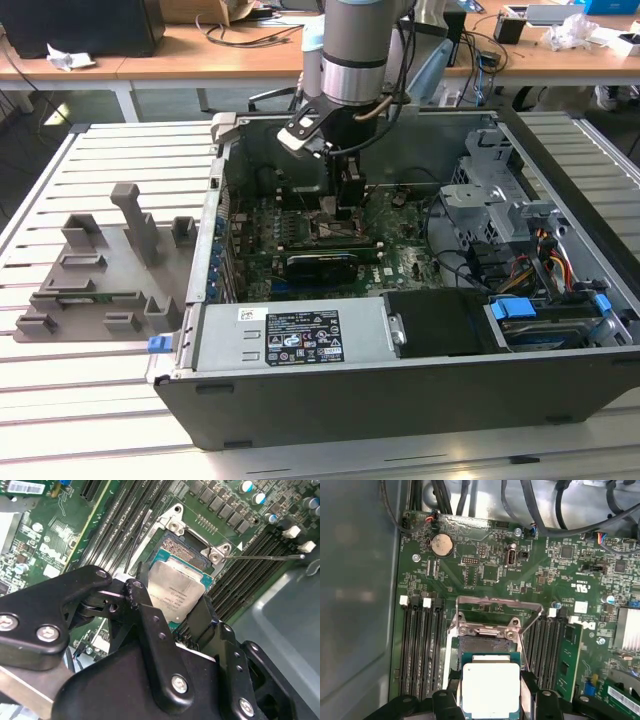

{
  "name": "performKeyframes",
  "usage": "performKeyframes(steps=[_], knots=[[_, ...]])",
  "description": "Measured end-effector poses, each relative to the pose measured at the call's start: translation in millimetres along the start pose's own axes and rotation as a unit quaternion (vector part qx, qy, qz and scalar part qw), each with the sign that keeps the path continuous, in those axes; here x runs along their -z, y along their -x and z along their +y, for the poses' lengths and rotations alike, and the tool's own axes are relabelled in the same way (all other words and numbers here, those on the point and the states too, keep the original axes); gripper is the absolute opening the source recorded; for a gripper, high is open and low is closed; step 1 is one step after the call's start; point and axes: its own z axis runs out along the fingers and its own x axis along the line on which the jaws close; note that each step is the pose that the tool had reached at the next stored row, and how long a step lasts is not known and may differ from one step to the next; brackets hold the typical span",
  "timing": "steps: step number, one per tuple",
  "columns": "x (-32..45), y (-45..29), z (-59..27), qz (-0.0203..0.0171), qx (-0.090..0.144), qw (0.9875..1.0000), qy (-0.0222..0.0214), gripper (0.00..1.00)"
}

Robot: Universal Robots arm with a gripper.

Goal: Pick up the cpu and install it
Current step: 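Place the cpu into insertion slot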

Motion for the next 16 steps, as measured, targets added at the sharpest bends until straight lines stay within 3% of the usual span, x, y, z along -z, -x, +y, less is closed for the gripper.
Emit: performKeyframes(steps=[7,16], knots=[[-16.0,-0.8,0.9,0.0016,-0.029,0.9996,-0.0017,0.55],[-25.9,4.4,0.8,0.0016,-0.03,0.9995,-0.0019,0.55]])
